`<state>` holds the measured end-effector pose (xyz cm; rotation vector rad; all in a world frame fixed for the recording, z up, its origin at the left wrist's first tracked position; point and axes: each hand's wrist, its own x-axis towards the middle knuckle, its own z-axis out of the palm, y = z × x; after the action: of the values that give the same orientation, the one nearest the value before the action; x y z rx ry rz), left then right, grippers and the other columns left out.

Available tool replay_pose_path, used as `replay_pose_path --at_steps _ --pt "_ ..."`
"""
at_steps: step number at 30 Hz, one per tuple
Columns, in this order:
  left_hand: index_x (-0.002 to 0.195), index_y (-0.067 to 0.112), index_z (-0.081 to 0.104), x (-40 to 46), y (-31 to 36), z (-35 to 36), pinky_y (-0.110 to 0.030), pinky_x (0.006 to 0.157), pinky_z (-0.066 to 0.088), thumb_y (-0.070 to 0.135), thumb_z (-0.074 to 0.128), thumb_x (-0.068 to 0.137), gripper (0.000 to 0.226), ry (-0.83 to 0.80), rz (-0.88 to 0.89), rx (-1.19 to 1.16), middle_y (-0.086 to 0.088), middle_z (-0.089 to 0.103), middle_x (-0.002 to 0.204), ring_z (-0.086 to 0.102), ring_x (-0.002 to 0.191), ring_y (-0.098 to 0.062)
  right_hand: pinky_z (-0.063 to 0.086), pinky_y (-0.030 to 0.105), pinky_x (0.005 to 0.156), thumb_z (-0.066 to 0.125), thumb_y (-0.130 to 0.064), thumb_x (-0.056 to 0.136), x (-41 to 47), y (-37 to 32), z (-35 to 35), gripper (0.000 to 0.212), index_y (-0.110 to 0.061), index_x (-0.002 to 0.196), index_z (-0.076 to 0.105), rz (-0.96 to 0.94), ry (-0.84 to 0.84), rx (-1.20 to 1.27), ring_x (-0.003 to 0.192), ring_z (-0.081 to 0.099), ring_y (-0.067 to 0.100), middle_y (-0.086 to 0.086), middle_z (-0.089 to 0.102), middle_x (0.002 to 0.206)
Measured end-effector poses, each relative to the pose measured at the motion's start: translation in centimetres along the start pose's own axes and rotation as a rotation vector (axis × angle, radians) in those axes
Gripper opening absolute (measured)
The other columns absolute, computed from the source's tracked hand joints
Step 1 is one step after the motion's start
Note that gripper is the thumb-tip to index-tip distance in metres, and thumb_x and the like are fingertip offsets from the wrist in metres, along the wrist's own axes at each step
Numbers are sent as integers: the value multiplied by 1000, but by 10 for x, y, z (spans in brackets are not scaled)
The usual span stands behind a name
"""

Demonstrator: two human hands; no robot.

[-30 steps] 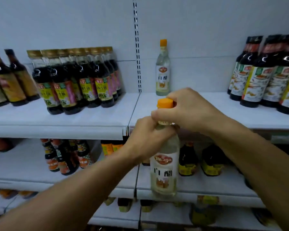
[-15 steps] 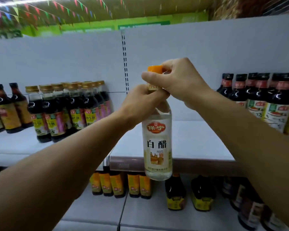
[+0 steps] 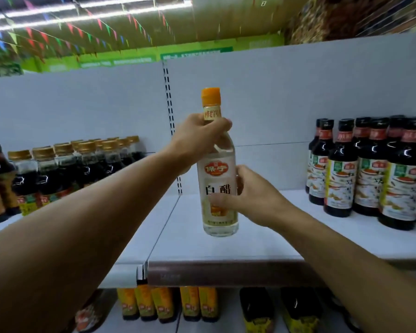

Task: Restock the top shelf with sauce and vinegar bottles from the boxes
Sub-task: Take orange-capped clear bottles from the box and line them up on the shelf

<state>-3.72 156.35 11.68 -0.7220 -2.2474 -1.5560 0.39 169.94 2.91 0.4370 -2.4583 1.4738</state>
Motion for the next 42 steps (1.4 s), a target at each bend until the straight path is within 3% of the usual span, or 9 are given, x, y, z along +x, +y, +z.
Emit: replay_pose_path --at_steps 5,9,12,17,20,23,27,34,42 --pt "82 11 67 25 -24 3 -35 69 60 31 61 92 24 -53 2 18 -5 76 81 72 70 -20 49 19 67 84 -39 71 29 18 11 48 -32 108 56 76 76 8 88 66 3 -16 68 100" --pt "96 11 64 40 -49 4 -32 72 60 37 61 93 26 -130 -24 -48 -8 73 93 72 82 -22 56 34 82 86 -39 68 54 40 12 49 -31 106 57 140 104 -59 91 67 6 -15 69 100" --pt "108 17 61 39 -79 8 -27 71 59 37 60 93 25 -170 -73 -147 -2 72 101 73 85 -13 57 39 85 86 -39 67 72 57 12 48 -31 104 58 179 108 -82 93 68 9 -13 70 100" --pt "97 33 60 20 -142 22 -34 86 56 28 61 94 6 -258 -212 -3 7 70 99 67 90 -9 58 37 84 87 -33 68 103 85 8 41 -28 100 61 217 148 -92 88 70 8 -10 73 95" --pt "112 30 63 14 -179 29 -29 80 54 24 63 91 22 -300 -304 108 3 69 101 65 90 -11 59 37 84 87 -30 68 120 103 8 38 -27 99 65 232 153 -120 86 71 6 -10 74 94" --pt "140 19 49 14 -199 37 -29 91 52 27 62 90 53 -354 -353 201 -7 61 129 61 113 -20 58 38 86 87 -30 70 139 116 8 35 -26 99 68 253 158 -129 87 71 7 -10 75 94" --pt "143 19 45 20 -211 47 -32 106 43 25 55 94 51 -378 -279 323 -6 56 139 54 125 -19 57 38 86 87 -30 70 164 126 11 41 -26 104 64 284 174 -126 92 70 11 -9 74 101" --pt "128 21 57 11 -224 58 -33 96 44 29 44 96 35 -359 -10 726 0 64 123 56 115 -24 54 37 84 84 -27 74 189 142 7 35 -27 102 64 320 200 -120 94 68 15 -8 72 101" --pt "80 16 50 17 -225 68 -31 65 35 27 41 94 20 -285 59 864 -4 65 87 51 78 -26 55 35 83 85 -24 74 207 152 3 34 -28 100 63 341 219 -91 90 69 13 -13 70 92"
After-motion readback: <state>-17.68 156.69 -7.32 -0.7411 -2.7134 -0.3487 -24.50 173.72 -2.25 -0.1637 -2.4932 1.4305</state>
